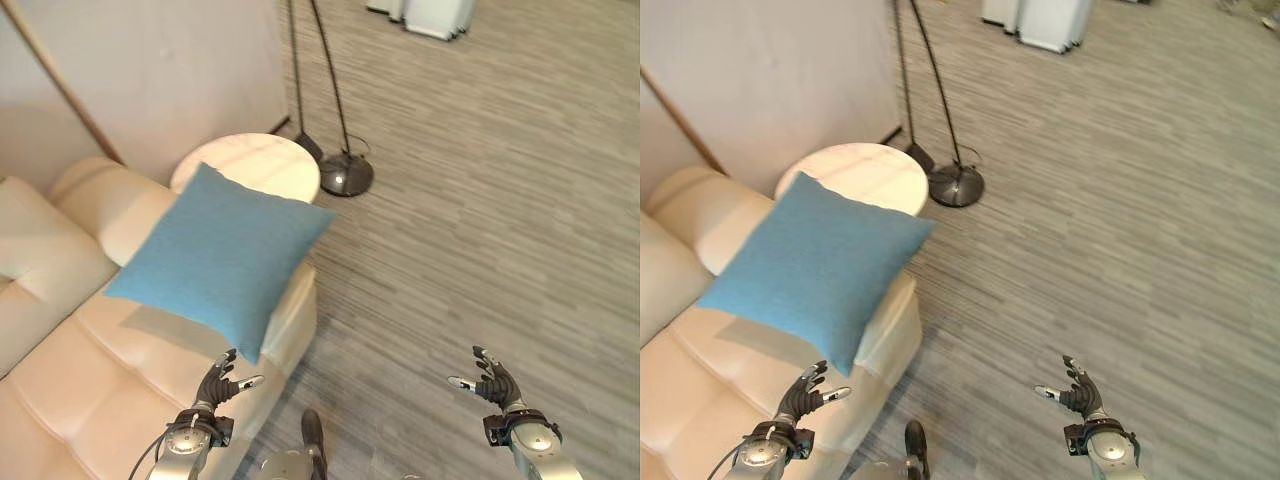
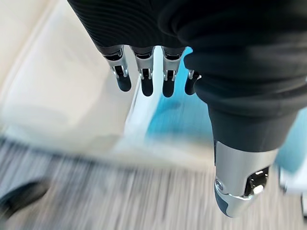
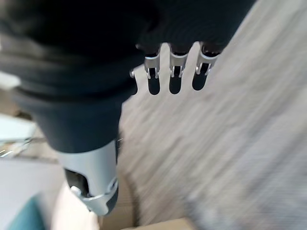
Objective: Pick up all the scattered cushions and arrange them neatly on the sofa.
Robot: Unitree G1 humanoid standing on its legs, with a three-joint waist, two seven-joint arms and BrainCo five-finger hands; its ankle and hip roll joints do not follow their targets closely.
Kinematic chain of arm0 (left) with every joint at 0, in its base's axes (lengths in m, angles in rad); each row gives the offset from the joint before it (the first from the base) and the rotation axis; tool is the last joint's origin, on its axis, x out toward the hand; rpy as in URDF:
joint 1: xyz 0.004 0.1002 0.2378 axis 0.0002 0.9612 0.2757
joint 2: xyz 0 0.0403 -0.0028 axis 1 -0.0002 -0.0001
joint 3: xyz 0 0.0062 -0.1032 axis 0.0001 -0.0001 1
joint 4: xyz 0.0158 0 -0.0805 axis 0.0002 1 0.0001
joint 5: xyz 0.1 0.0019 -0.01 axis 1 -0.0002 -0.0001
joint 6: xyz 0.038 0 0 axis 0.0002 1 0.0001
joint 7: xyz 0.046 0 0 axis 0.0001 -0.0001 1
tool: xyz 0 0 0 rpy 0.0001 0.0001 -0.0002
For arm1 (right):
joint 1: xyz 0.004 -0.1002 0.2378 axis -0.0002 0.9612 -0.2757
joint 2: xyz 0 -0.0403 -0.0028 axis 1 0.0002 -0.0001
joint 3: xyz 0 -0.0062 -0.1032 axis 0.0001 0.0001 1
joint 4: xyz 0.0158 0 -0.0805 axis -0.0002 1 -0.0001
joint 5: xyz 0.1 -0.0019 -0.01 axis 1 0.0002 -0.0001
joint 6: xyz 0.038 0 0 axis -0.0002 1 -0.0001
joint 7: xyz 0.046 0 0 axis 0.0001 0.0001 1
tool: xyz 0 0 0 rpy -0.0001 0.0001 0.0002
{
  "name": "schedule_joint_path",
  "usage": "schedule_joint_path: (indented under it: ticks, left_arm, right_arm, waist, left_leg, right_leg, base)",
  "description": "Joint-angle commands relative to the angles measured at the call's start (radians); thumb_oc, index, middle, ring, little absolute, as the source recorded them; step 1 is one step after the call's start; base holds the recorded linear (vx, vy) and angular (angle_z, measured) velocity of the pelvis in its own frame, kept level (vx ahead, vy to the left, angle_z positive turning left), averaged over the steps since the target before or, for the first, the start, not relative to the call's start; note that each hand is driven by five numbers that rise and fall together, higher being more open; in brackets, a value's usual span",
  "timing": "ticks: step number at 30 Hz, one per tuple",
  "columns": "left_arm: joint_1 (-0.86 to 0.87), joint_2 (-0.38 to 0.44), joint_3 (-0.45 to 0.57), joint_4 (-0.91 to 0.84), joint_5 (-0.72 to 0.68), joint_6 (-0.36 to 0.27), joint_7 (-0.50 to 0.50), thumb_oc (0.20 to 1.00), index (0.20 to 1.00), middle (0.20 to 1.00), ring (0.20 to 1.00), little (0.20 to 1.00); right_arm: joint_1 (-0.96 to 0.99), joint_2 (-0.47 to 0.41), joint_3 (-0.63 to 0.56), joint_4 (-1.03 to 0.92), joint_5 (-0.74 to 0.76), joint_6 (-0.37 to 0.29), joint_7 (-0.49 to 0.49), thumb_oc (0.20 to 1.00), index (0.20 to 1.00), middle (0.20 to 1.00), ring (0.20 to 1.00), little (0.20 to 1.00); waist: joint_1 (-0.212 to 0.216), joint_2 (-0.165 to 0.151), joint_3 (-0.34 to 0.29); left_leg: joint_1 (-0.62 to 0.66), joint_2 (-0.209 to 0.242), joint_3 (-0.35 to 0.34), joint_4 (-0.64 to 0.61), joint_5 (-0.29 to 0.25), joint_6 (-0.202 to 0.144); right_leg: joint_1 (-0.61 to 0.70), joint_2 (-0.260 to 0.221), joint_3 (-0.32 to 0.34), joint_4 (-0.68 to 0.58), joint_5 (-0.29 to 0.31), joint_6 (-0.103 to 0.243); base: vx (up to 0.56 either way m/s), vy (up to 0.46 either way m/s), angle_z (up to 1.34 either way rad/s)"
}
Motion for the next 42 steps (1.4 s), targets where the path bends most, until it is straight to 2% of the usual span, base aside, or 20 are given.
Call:
schedule_joint_path:
  ticks: [1, 2, 3, 4, 6, 8, 10, 12, 15, 18, 20, 21, 22, 24, 26, 29, 36, 39, 40, 42]
  left_arm:
    - [0.015, 0.052, 0.029, -0.035, -0.038, -0.04, 0.026, 1.0, 1.0, 1.0, 1.0, 1.0]
    - [0.017, 0.047, 0.028, -0.034, -0.043, -0.041, 0.027, 1.0, 1.0, 1.0, 1.0, 1.0]
    - [0.009, 0.034, 0.024, -0.01, -0.05, -0.043, 0.033, 1.0, 1.0, 1.0, 1.0, 1.0]
    - [0.009, 0.034, 0.024, -0.01, -0.05, -0.044, 0.033, 1.0, 1.0, 1.0, 1.0, 1.0]
    - [-0.014, 0.026, 0.02, -0.003, -0.042, -0.049, 0.033, 1.0, 1.0, 1.0, 1.0, 1.0]
    - [-0.022, 0.027, 0.018, -0.003, -0.036, -0.053, 0.032, 1.0, 1.0, 1.0, 1.0, 1.0]
    - [-0.026, 0.031, 0.015, 0.003, -0.036, -0.056, 0.028, 1.0, 1.0, 1.0, 1.0, 1.0]
    - [-0.024, 0.031, 0.016, 0.009, -0.036, -0.055, 0.027, 1.0, 1.0, 1.0, 1.0, 1.0]
    - [-0.021, 0.025, 0.024, 0.033, -0.051, -0.053, 0.028, 1.0, 1.0, 1.0, 1.0, 1.0]
    - [-0.018, 0.025, 0.027, 0.043, -0.06, -0.054, 0.027, 1.0, 1.0, 1.0, 1.0, 1.0]
    - [-0.032, 0.025, 0.026, 0.041, -0.068, -0.055, 0.026, 1.0, 1.0, 1.0, 1.0, 1.0]
    - [-0.045, 0.026, 0.02, 0.035, -0.069, -0.057, 0.025, 1.0, 1.0, 1.0, 1.0, 1.0]
    - [-0.045, 0.026, 0.02, 0.035, -0.069, -0.057, 0.025, 1.0, 1.0, 1.0, 1.0, 1.0]
    - [-0.058, 0.029, 0.012, 0.029, -0.064, -0.058, 0.021, 1.0, 1.0, 1.0, 1.0, 1.0]
    - [-0.059, 0.032, 0.008, 0.021, -0.056, -0.057, 0.012, 1.0, 1.0, 1.0, 1.0, 1.0]
    - [-0.058, 0.039, 0.01, 0.027, -0.041, -0.053, 0.005, 1.0, 1.0, 1.0, 1.0, 1.0]
    - [-0.073, 0.051, 0.034, 0.056, -0.084, -0.059, 0.035, 1.0, 1.0, 1.0, 1.0, 1.0]
    - [-0.137, 0.039, 0.022, 0.052, -0.192, -0.08, 0.073, 1.0, 1.0, 1.0, 1.0, 1.0]
    - [-0.258, 0.009, -0.061, 0.083, -0.289, -0.099, 0.097, 1.0, 1.0, 1.0, 1.0, 1.0]
    - [-0.304, -0.003, -0.105, 0.102, -0.307, -0.104, 0.103, 1.0, 1.0, 1.0, 1.0, 1.0]
  right_arm:
    - [-0.041, -0.009, -0.026, -0.013, -0.006, -0.037, -0.012, 1.0, 1.0, 1.0, 1.0, 1.0]
    - [-0.045, -0.013, -0.026, -0.014, -0.003, -0.037, -0.015, 1.0, 1.0, 1.0, 1.0, 1.0]
    - [-0.051, -0.017, -0.03, -0.014, 0.008, -0.04, -0.021, 1.0, 1.0, 1.0, 1.0, 1.0]
    - [-0.051, -0.017, -0.03, -0.014, 0.008, -0.04, -0.021, 1.0, 1.0, 1.0, 1.0, 1.0]
    - [-0.048, -0.027, -0.044, -0.012, 0.01, -0.036, -0.024, 1.0, 1.0, 1.0, 1.0, 1.0]
    - [-0.041, -0.032, -0.053, -0.01, 0.011, -0.036, -0.02, 1.0, 1.0, 1.0, 1.0, 1.0]
    - [-0.028, -0.035, -0.061, -0.013, 0.018, -0.038, -0.009, 1.0, 1.0, 1.0, 1.0, 1.0]
    - [-0.023, -0.035, -0.067, -0.012, 0.02, -0.04, -0.002, 1.0, 1.0, 1.0, 1.0, 1.0]
    - [-0.022, -0.035, -0.071, 0.007, 0.027, -0.04, 0.006, 1.0, 1.0, 1.0, 1.0, 1.0]
    - [-0.005, -0.049, -0.087, 0.002, 0.041, -0.048, 0.014, 1.0, 1.0, 1.0, 1.0, 1.0]
    - [0.001, -0.061, -0.096, 0.007, 0.041, -0.047, 0.014, 1.0, 1.0, 1.0, 1.0, 1.0]
    - [0.011, -0.072, -0.107, 0.01, 0.038, -0.047, 0.01, 1.0, 1.0, 1.0, 1.0, 1.0]
    - [0.011, -0.072, -0.107, 0.01, 0.038, -0.047, 0.01, 1.0, 1.0, 1.0, 1.0, 1.0]
    - [0.023, -0.081, -0.119, 0.017, 0.035, -0.042, 0.005, 1.0, 1.0, 1.0, 1.0, 1.0]
    - [0.023, -0.095, -0.125, 0.027, 0.026, -0.035, 0.002, 1.0, 1.0, 1.0, 1.0, 1.0]
    - [0.004, -0.128, -0.116, 0.027, -0.008, -0.027, -0.001, 1.0, 1.0, 1.0, 1.0, 1.0]
    - [-0.108, -0.255, -0.044, -0.019, -0.072, -0.025, -0.006, 1.0, 1.0, 1.0, 1.0, 1.0]
    - [-0.267, -0.336, 0.055, 0.016, -0.1, -0.009, -0.022, 1.0, 1.0, 1.0, 1.0, 1.0]
    - [-0.498, -0.34, 0.193, 0.139, -0.062, 0.019, -0.036, 1.0, 1.0, 1.0, 1.0, 1.0]
    - [-0.588, -0.314, 0.239, 0.21, -0.03, 0.025, -0.044, 1.0, 1.0, 1.0, 1.0, 1.0]
  waist:
    - [0.036, 0.009, 0.054]
    - [0.027, 0.013, 0.063]
    - [0.009, 0.006, 0.076]
    - [0.007, 0.006, 0.075]
    - [-0.02, 0.003, 0.089]
    - [-0.031, 0.002, 0.092]
    - [-0.035, -0.02, 0.082]
    - [-0.037, -0.03, 0.077]
    - [-0.045, -0.032, 0.049]
    - [-0.058, -0.023, 0.033]
    - [-0.07, -0.018, 0.029]
    - [-0.086, -0.014, 0.026]
    - [-0.086, -0.014, 0.025]
    - [-0.107, -0.007, 0.019]
    - [-0.116, -0.003, 0.006]
    - [-0.109, -0.002, -0.014]
    - [-0.064, -0.016, -0.013]
    - [-0.037, -0.025, 0.007]
    - [-0.024, -0.019, 0.05]
    - [-0.019, -0.016, 0.067]
  left_leg:
    - [0.027, 0.081, -0.03, 0.085, -0.11, -0.096]
    - [0.047, 0.072, -0.052, 0.084, -0.12, -0.099]
    - [0.093, 0.039, -0.109, 0.081, -0.145, -0.111]
    - [0.091, 0.039, -0.111, 0.081, -0.143, -0.111]
    - [0.13, 0.009, -0.21, 0.104, -0.188, -0.136]
    - [0.147, 0.0, -0.275, 0.124, -0.212, -0.149]
    - [0.161, -0.011, -0.32, 0.141, -0.238, -0.157]
    - [0.17, -0.006, -0.334, 0.148, -0.249, -0.162]
    - [0.198, 0.055, -0.346, 0.118, -0.23, -0.195]
    - [0.192, 0.123, -0.33, 0.083, -0.198, -0.229]
    - [0.175, 0.161, -0.285, 0.066, -0.179, -0.243]
    - [0.16, 0.2, -0.197, 0.052, -0.154, -0.255]
    - [0.16, 0.201, -0.197, 0.052, -0.154, -0.255]
    - [0.157, 0.241, -0.07, 0.038, -0.127, -0.262]
    - [0.155, 0.254, -0.007, 0.026, -0.105, -0.266]
    - [0.186, 0.25, 0.022, -0.012, -0.092, -0.269]
    - [0.208, 0.236, 0.009, -0.061, -0.087, -0.269]
    - [0.179, 0.232, 0.001, -0.082, -0.069, -0.272]
    - [0.088, 0.23, -0.019, -0.102, -0.026, -0.279]
    - [0.048, 0.23, -0.029, -0.108, -0.005, -0.283]
  right_leg:
    - [-0.025, 0.013, 0.006, -0.33, 0.252, 0.019]
    - [-0.04, 0.023, 0.0, -0.39, 0.253, 0.02]
    - [-0.084, 0.059, 0.03, -0.55, 0.288, 0.042]
    - [-0.083, 0.059, 0.027, -0.555, 0.292, 0.042]
    - [-0.135, 0.077, 0.106, -0.698, 0.342, 0.082]
    - [-0.161, 0.062, 0.136, -0.718, 0.369, 0.092]
    - [-0.143, 0.029, 0.14, -0.722, 0.392, 0.096]
    - [-0.129, 0.014, 0.128, -0.714, 0.408, 0.091]
    - [-0.098, 0.012, 0.093, -0.684, 0.41, 0.085]
    - [-0.068, 0.023, 0.051, -0.667, 0.377, 0.072]
    - [-0.058, 0.02, 0.016, -0.657, 0.351, 0.063]
    - [-0.043, 0.012, -0.018, -0.659, 0.33, 0.058]
    - [-0.043, 0.013, -0.018, -0.659, 0.33, 0.058]
    - [-0.022, 0.009, -0.05, -0.665, 0.31, 0.053]
    - [-0.007, 0.015, -0.062, -0.669, 0.301, 0.046]
    - [0.028, 0.028, -0.065, -0.682, 0.295, 0.044]
    - [0.04, 0.039, -0.054, -0.723, 0.307, 0.05]
    - [0.009, 0.043, -0.049, -0.735, 0.322, 0.054]
    - [-0.086, 0.045, -0.039, -0.726, 0.344, 0.052]
    - [-0.124, 0.047, -0.039, -0.718, 0.351, 0.05]
  base:
    - [0.24, -0.003, 0.96]
    - [0.39, -0.088, 0.8]
    - [0.34, -0.074, 0.88]
    - [0.38, -0.091, 1.29]
    - [0.44, -0.142, 1.4]
    - [0.39, -0.214, 1.49]
    - [0.26, -0.228, 1.67]
    - [0.19, -0.207, 1.4]
    - [0.23, -0.323, 0.87]
    - [0.11, -0.288, 0.65]
    - [0.04, -0.225, 0.7]
    - [0.02, -0.152, 0.72]
    - [0.01, -0.123, 0.81]
    - [0.03, -0.075, 0.77]
    - [0.09, -0.054, 0.57]
    - [0.16, -0.039, 0.18]
    - [0.07, -0.034, -0.04]
    - [-0.11, -0.083, -0.02]
    - [-0.25, -0.105, 0.09]
    - [-0.17, -0.084, 0.09]
